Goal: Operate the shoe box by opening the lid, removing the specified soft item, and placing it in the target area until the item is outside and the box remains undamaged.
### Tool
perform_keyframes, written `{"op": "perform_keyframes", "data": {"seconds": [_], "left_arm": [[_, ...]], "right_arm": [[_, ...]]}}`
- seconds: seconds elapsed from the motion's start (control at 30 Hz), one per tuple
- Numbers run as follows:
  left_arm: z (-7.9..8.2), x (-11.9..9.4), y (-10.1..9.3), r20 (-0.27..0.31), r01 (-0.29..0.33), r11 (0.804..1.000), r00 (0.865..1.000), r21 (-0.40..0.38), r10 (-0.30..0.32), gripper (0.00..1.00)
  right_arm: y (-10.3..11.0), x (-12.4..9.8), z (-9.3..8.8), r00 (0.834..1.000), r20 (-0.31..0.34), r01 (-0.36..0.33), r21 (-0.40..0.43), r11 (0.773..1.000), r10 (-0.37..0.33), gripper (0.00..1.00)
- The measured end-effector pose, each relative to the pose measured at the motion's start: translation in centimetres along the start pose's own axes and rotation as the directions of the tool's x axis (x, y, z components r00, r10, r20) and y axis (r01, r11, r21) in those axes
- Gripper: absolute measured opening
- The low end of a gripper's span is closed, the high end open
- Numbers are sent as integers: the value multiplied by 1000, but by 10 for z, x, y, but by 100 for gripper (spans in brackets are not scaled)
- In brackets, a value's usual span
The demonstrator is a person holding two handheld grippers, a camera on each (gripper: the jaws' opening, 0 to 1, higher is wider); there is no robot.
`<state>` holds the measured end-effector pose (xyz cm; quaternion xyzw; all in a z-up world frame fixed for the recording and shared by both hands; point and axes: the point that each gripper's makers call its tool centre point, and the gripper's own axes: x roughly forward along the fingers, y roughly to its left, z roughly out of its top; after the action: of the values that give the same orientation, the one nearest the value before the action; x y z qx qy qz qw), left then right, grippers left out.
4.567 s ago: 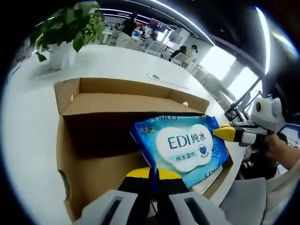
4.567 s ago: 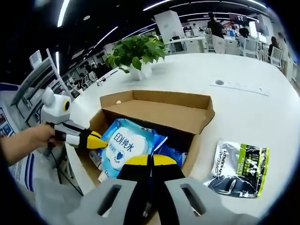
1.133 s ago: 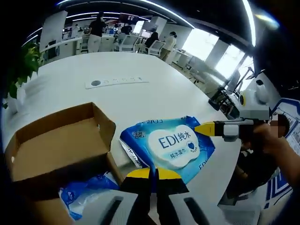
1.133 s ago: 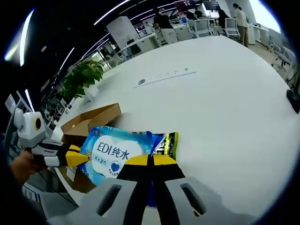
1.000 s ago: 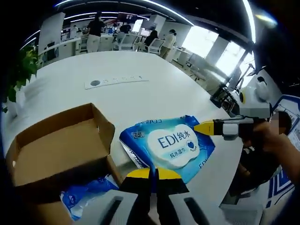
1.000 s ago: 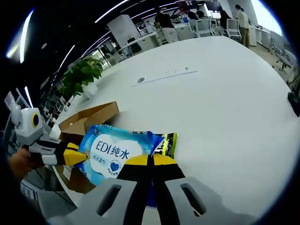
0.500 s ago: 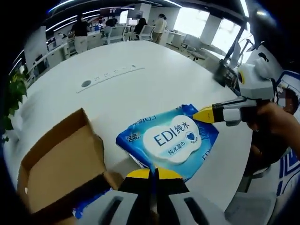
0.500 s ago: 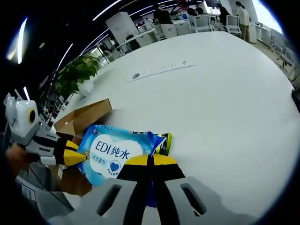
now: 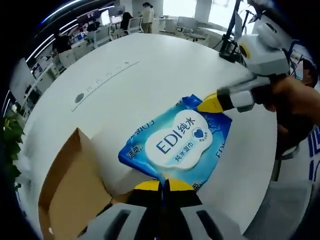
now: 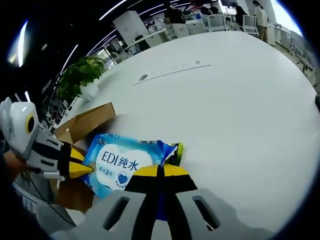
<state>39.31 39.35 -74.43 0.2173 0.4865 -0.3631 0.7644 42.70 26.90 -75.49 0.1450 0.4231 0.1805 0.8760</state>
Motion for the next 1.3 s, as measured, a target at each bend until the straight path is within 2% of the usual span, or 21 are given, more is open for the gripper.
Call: {"op": "perform_keyframes", "data": {"seconds": [0.37,0.73,1.0,1.1,1.3], "left_arm": [[-7,5,1,-37,-1,1000,999,27,2,3],[-6,3,-2,-29,4,1000,1000,28,-3,2],[-7,3,-5,-15,1,999,1000,39,-1,4],[-7,-1,-3,7,-19,998,1000,63,19,6],[-8,-11,-5,42,-43,995,998,90,39,11]], "right_arm": [[2,-2,3,1000,22,-14,28,999,14,0],[2,-7,1,999,37,-4,33,999,3,0],[-6,-9,-2,999,49,2,68,998,-6,0],[-6,-9,-3,998,55,0,74,997,-5,0],[-10,-12,-2,998,58,27,7,1000,-27,3]]}}
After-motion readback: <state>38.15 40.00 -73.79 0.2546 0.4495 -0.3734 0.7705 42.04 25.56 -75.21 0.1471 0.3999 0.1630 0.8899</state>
